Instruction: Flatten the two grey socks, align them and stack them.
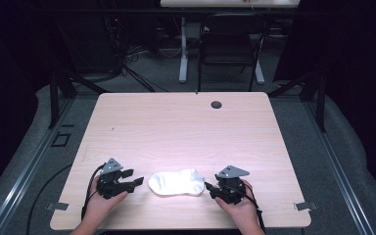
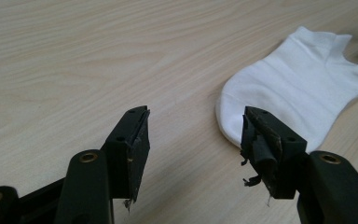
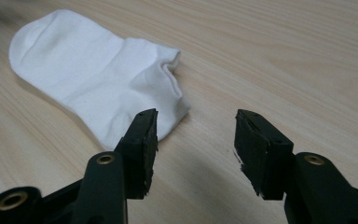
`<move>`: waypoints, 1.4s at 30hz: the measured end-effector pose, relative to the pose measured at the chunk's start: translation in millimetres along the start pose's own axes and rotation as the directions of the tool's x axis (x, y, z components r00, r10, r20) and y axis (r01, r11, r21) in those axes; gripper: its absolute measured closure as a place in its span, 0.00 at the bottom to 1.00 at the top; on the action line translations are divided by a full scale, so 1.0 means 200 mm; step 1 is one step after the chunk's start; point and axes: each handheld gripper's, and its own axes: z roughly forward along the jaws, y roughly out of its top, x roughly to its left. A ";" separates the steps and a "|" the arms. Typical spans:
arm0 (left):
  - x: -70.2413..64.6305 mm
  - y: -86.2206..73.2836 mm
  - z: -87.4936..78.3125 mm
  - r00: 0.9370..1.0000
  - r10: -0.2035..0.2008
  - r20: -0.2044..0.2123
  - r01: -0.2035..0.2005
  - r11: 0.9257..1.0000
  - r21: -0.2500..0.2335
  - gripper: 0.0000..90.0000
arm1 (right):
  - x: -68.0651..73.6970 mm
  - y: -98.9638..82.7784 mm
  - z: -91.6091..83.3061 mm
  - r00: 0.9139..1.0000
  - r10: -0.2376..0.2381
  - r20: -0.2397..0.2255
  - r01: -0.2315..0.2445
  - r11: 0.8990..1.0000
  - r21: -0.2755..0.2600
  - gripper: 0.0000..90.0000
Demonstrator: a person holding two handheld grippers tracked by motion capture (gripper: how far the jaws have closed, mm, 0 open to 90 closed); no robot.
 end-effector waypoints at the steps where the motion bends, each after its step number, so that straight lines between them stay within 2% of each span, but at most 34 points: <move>1: 0.00 0.00 0.00 1.000 -0.006 -0.003 0.006 1.000 -0.001 0.47 | -0.01 -0.01 0.01 1.000 0.000 0.006 0.000 1.000 0.003 0.55; 7: 0.03 -0.01 0.01 1.000 -0.021 -0.023 0.021 1.000 0.000 0.46 | -0.02 -0.03 0.03 0.999 0.032 0.022 -0.032 0.999 0.008 0.55; 14: 0.04 -0.02 0.02 0.999 -0.030 -0.037 0.031 0.999 0.014 0.46 | -0.02 -0.04 0.04 0.999 0.035 0.025 -0.035 0.999 0.021 0.55; 23: 0.07 -0.02 0.04 0.995 -0.071 -0.064 0.072 0.997 0.015 0.45 | -0.03 -0.05 0.06 0.998 0.056 0.038 -0.057 0.998 0.017 0.54; 30: 0.08 -0.02 0.04 0.994 -0.068 -0.090 0.070 0.997 0.013 0.43 | -0.03 -0.05 0.06 0.997 0.064 0.044 -0.065 0.998 0.012 0.54; 42: 0.06 -0.02 0.05 0.995 -0.059 -0.083 0.060 0.998 0.014 0.43 | -0.03 -0.05 0.05 0.997 0.062 0.045 -0.062 0.998 0.008 0.53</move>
